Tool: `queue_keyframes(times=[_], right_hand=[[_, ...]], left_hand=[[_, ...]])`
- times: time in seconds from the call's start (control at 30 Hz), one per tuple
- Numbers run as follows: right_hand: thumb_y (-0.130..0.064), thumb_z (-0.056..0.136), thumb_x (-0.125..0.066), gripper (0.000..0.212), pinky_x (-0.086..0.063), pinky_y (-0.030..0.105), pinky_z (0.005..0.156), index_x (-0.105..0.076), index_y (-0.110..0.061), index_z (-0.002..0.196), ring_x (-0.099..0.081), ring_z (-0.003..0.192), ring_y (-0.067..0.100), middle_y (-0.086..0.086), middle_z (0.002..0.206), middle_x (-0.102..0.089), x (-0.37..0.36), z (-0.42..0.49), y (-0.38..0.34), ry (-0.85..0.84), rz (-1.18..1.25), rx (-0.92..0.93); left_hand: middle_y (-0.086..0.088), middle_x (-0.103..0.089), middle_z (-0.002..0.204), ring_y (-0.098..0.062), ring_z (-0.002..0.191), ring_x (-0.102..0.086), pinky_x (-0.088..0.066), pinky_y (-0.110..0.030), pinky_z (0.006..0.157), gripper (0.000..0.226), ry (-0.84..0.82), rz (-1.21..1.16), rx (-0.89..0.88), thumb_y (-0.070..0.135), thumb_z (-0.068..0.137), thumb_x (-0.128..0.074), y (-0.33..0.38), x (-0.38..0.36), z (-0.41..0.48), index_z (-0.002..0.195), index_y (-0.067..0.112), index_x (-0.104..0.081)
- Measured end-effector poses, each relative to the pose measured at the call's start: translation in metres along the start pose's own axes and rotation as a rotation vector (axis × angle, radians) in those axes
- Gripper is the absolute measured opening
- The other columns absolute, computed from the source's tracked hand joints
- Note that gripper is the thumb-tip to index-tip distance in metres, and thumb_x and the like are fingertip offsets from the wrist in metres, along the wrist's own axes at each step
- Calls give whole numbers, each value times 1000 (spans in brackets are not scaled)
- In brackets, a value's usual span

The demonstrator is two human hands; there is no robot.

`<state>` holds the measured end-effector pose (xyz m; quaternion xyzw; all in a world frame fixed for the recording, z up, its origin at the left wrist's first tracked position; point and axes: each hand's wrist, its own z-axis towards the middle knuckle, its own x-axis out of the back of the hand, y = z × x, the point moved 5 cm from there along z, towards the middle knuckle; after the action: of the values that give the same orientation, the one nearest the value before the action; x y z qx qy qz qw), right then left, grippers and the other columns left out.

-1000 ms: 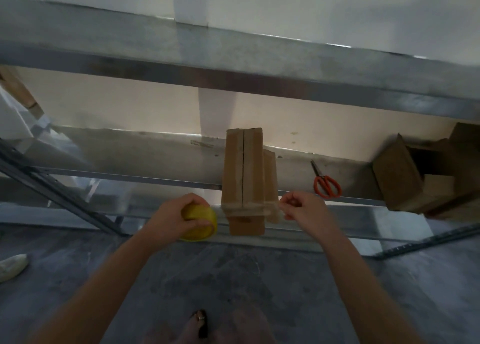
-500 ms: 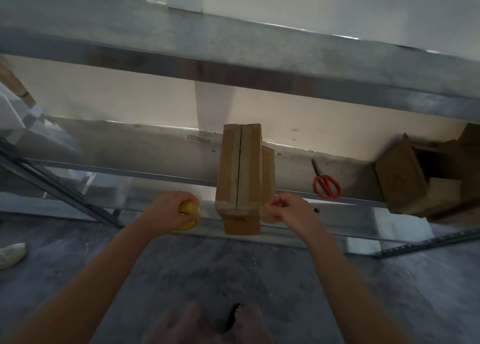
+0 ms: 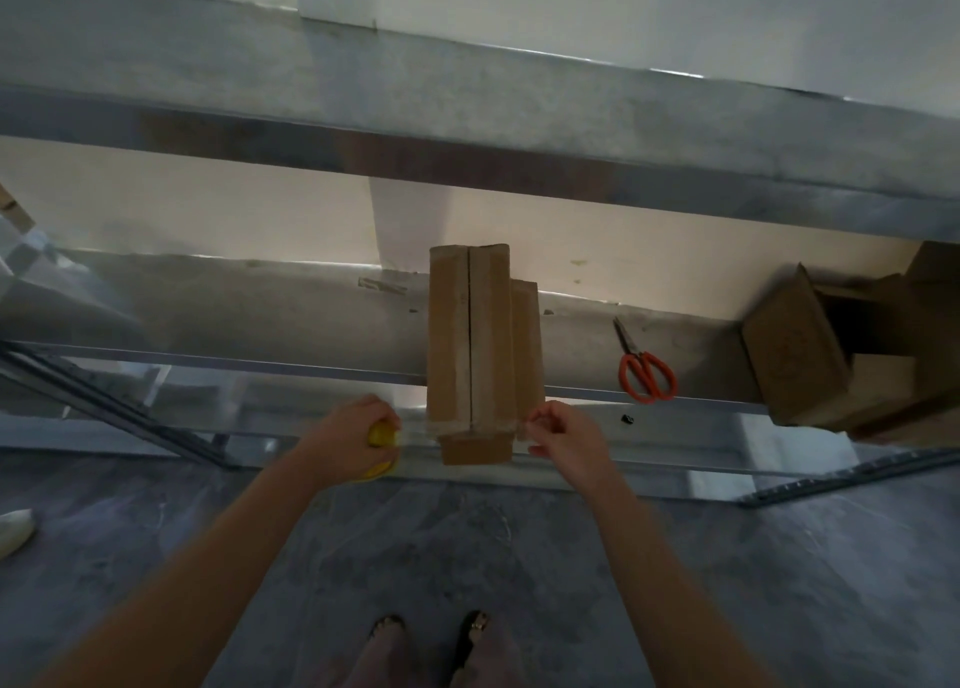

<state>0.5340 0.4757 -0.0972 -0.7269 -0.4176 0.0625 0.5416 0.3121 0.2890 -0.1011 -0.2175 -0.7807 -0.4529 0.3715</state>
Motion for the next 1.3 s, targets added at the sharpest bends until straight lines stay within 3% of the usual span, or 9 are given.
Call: queue_keyframes(times=[0.13, 0.37, 0.6, 0.67, 0.77, 0.9, 1.07, 1.2, 1.3], right_hand=[[-7, 93, -63, 13, -60, 29, 76, -63, -20, 90, -66, 90, 18, 3, 90, -65, -3, 4, 7, 13, 115, -12], [-10, 94, -63, 17, -60, 29, 76, -62, -26, 94, -68, 89, 15, -3, 94, -66, -5, 7, 8, 58, 182, 19], [-18, 89, -71, 38, -62, 40, 72, -46, -20, 117, -66, 95, 18, -3, 110, -55, -11, 6, 3, 156, 214, -57], [-21, 91, -69, 25, -61, 43, 76, -51, -20, 108, -65, 93, 17, 0, 106, -59, -13, 5, 1, 164, 123, -75], [-24, 97, -59, 5, -53, 29, 80, -59, -29, 99, -64, 95, 14, -2, 104, -67, -16, -2, -2, 125, -49, -41], [-8, 96, -57, 31, -53, 41, 97, -61, -25, 121, -63, 109, 16, 2, 120, -65, -16, -15, -5, 37, 226, 30], [-58, 88, -59, 65, -46, 41, 105, -42, -22, 140, -49, 120, 16, -3, 136, -41, -19, -11, -22, 12, 51, 36], [-36, 95, -60, 62, -45, 43, 106, -27, -21, 146, -52, 123, 20, 4, 142, -46, -27, 2, -39, 47, -24, 99], [-29, 99, -55, 64, -42, 50, 109, -18, -24, 151, -49, 129, 26, 8, 149, -42, -33, 9, -37, 33, -30, 111]], left_hand=[[9, -55, 121, -17, 107, -56, -42, -27, 84, 66, -36, 53, -20, 38, 82, -68, 9, 0, 12, 140, 44, -37], [7, -57, 126, -19, 113, -56, -39, -27, 83, 74, -40, 69, -5, 46, 82, -65, 9, 1, 22, 135, 66, -17], [4, -55, 123, -21, 111, -54, -44, -32, 88, 79, -46, -21, 59, 48, 80, -67, 10, -4, 22, 138, 63, -17], [3, -55, 123, -22, 113, -53, -45, -35, 91, 79, -51, -33, 73, 47, 81, -68, 10, -4, 22, 142, 57, -19], [1, -56, 123, -21, 111, -54, -45, -37, 95, 77, -59, -39, 74, 44, 82, -68, 12, -1, 21, 145, 48, -24], [-2, -56, 127, -23, 116, -53, -44, -42, 100, 78, -75, -56, 70, 42, 81, -70, 19, 6, 21, 144, 49, -24], [0, -44, 145, -21, 129, -44, -39, -42, 106, 79, -47, -54, 48, 38, 82, -71, 30, 12, 21, 146, 45, -26], [-2, -45, 141, -23, 126, -46, -40, -39, 103, 78, -31, 6, 62, 38, 83, -69, 29, 15, 18, 147, 45, -24], [1, -54, 132, -20, 117, -52, -43, -33, 96, 68, 38, 55, 36, 36, 81, -71, 21, 23, 13, 141, 40, -39]])
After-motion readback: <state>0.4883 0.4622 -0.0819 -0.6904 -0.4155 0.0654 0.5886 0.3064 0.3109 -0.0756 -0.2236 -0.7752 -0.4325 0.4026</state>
